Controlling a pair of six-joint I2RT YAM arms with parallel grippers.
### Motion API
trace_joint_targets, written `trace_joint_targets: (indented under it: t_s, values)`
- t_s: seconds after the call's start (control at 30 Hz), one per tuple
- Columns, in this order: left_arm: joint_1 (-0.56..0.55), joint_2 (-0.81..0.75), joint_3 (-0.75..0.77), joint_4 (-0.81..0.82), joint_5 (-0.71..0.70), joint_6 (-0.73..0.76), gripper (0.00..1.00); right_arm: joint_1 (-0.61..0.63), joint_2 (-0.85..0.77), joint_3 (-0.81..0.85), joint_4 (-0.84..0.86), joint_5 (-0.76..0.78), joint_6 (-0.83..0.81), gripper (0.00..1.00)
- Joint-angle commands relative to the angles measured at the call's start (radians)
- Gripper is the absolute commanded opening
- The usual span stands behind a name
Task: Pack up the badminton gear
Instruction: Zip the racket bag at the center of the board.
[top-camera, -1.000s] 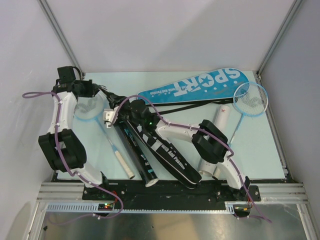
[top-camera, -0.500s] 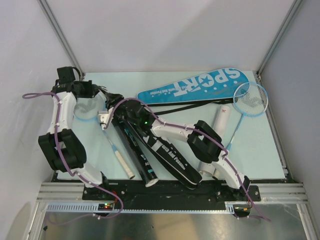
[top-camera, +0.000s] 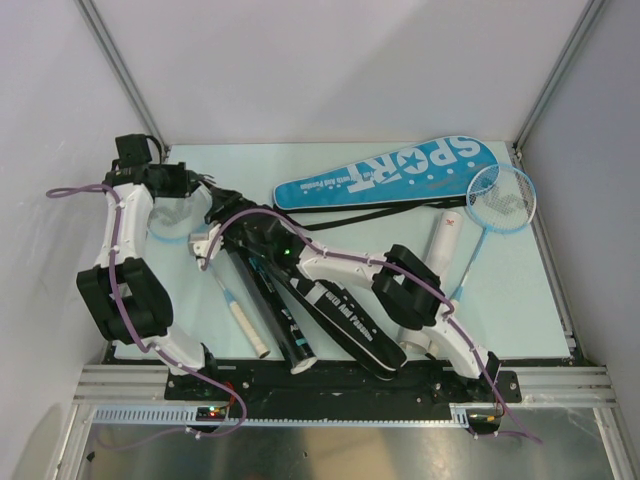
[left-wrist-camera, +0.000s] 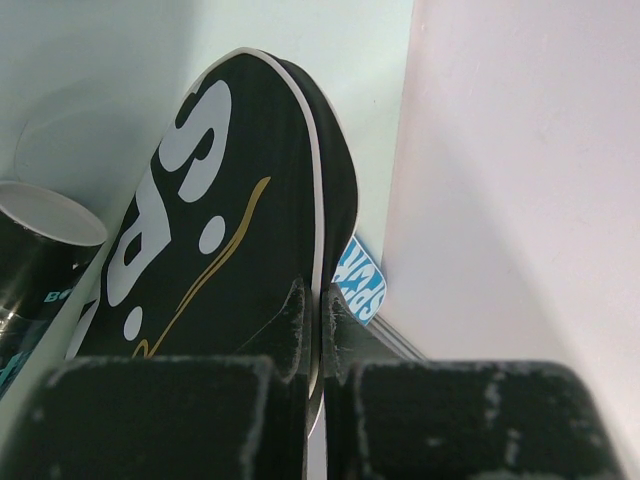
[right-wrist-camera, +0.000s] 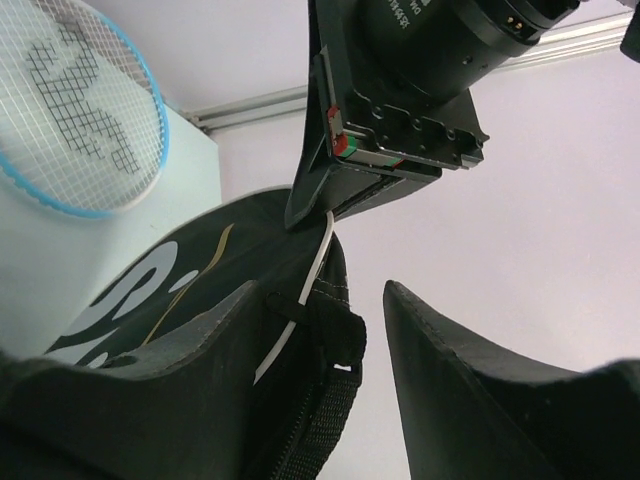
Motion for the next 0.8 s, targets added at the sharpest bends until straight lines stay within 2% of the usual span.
trace_joint_targets:
  t_s: [0.0, 0.3, 0.4, 0.53, 0.6, 0.67, 0.77]
  values:
    - [0.005, -0.058, 0.053, 0.001, 0.07, -0.052, 0.0, 0.003, -0.006, -0.025, -0.071, 0.096, -0.084, 0.57]
    - [0.005, -0.052, 0.055, -0.004, 0.065, -0.05, 0.0, 0.023, 0.009, 0.015, -0.142, 0.169, -0.076, 0.58]
    - [0.005, -0.058, 0.052, -0.007, 0.054, -0.062, 0.0, 0.017, 0.027, 0.048, -0.151, 0.18, -0.069, 0.54]
    - [0.004, -0.074, 0.037, -0.013, 0.038, -0.085, 0.0, 0.003, 0.039, 0.081, -0.132, 0.162, -0.028, 0.23]
    - [0.002, -0.077, 0.032, -0.014, 0.041, -0.097, 0.0, -0.004, 0.037, 0.09, -0.122, 0.132, 0.007, 0.11]
    - [-0.001, -0.081, 0.025, -0.018, 0.045, -0.108, 0.0, -0.016, 0.026, 0.093, -0.121, 0.09, 0.074, 0.03]
    - [-0.002, -0.086, 0.011, -0.021, 0.059, -0.121, 0.0, -0.035, 0.003, 0.086, -0.124, 0.026, 0.175, 0.0]
